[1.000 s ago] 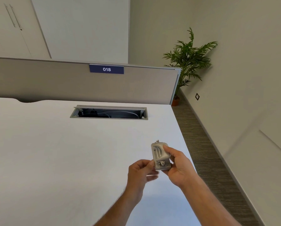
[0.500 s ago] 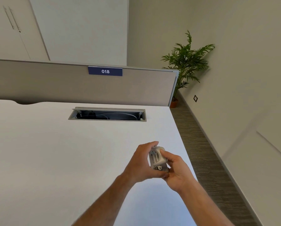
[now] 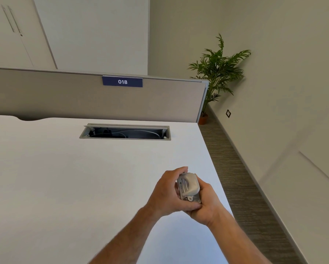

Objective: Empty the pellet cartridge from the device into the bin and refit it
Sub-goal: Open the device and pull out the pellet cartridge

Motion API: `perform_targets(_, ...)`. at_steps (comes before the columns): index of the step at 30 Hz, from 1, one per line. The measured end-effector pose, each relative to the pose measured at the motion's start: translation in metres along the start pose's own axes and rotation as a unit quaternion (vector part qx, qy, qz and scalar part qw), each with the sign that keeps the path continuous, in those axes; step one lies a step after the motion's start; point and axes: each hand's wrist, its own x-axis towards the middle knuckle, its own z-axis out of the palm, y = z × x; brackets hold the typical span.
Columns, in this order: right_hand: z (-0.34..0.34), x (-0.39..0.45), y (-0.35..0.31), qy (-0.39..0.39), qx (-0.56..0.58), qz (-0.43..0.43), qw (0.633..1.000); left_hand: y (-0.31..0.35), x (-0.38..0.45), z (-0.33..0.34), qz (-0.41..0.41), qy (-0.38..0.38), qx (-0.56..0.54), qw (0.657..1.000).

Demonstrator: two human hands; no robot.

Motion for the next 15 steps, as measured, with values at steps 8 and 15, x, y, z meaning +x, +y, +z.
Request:
perform_targets(8, -0.0014, -0.0026, 0.0036, -0.016, 0.031, 0.003, 0.999, 0.0006, -0.0044, 0.0006, 0.008, 0.017, 0.001, 1.0)
perform_targets(15, -0.0069, -0.0025, 0.0079, -0.025, 0.031, 0.005, 0.999, 0.0067, -0.0038, -0.0017, 0.008, 0.011, -0.016, 1.0)
